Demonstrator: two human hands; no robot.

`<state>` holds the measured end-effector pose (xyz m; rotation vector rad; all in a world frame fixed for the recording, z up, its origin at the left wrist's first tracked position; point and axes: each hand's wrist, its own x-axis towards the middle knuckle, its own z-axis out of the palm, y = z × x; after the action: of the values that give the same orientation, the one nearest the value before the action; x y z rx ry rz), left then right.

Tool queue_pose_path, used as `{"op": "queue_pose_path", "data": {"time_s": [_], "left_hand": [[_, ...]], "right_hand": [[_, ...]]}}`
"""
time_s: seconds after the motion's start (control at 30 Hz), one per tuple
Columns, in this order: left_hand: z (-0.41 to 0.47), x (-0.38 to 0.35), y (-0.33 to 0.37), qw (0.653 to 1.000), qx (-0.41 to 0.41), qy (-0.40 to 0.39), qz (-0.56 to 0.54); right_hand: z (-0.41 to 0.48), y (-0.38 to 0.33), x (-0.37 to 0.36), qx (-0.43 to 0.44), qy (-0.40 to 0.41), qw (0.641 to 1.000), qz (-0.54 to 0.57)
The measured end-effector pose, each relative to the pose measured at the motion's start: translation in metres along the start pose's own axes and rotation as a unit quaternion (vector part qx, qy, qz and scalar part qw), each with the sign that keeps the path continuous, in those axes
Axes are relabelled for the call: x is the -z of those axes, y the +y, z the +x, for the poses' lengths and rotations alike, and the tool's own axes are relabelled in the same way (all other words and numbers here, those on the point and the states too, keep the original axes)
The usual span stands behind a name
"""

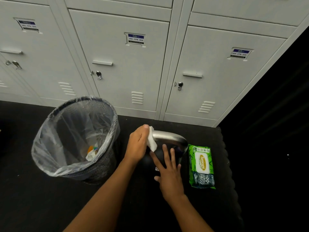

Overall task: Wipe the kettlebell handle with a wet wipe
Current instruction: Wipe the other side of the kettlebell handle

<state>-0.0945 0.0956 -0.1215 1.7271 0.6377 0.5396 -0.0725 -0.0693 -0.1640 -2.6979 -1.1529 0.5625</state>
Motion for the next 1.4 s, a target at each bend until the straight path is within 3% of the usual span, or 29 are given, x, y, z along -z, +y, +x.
{"op": "queue_pose_path", "data": {"time_s": [0.17, 0.37, 0.47, 0.57, 0.67, 0.73, 0.8, 0.93, 1.0, 1.17, 1.3, 1.4], "left_hand": [[-0.007, 0.000, -0.014, 0.979, 0.161, 0.023, -0.120], [-0.021, -0.011, -0.013, 0.920, 0.290, 0.066, -0.255], [-0.028, -0.021, -0.008, 0.935, 0.245, 0.085, -0.243], [-0.044, -0.038, -0.001, 0.984, 0.134, 0.092, -0.073], [-0.044, -0.038, 0.012, 0.991, 0.051, 0.121, 0.027], [-0.025, -0.024, 0.014, 0.990, 0.028, 0.087, 0.105], [0.003, -0.007, 0.011, 0.983, 0.068, 0.015, 0.171], [0.031, 0.012, 0.008, 0.970, 0.231, -0.075, -0.033], [0.027, 0.010, 0.004, 0.955, 0.260, -0.069, -0.127], [-0.007, 0.005, -0.009, 0.988, 0.113, 0.100, 0.018], [-0.038, -0.001, -0.013, 0.997, 0.043, 0.052, -0.022], [-0.036, -0.003, -0.009, 0.998, -0.033, 0.038, 0.037]], "right_hand": [[0.002, 0.000, -0.002, -0.002, 0.002, 1.000, -0.008], [0.002, 0.000, -0.002, -0.003, 0.005, 1.000, -0.007], [0.001, 0.000, -0.002, -0.001, 0.013, 1.000, -0.003], [0.000, 0.000, -0.002, 0.001, 0.016, 1.000, 0.002], [0.000, 0.001, -0.001, 0.001, 0.014, 1.000, 0.000], [0.001, 0.001, -0.001, 0.003, 0.014, 1.000, -0.003], [0.001, 0.001, -0.002, 0.002, 0.015, 1.000, -0.003], [0.002, 0.001, -0.003, 0.000, 0.010, 1.000, -0.004], [0.002, 0.001, -0.003, -0.001, 0.008, 1.000, -0.002], [0.001, 0.000, -0.002, -0.003, 0.003, 1.000, -0.005], [0.001, 0.001, -0.001, -0.004, 0.004, 1.000, 0.006], [0.000, 0.000, -0.001, -0.004, 0.001, 1.000, 0.004]]}}
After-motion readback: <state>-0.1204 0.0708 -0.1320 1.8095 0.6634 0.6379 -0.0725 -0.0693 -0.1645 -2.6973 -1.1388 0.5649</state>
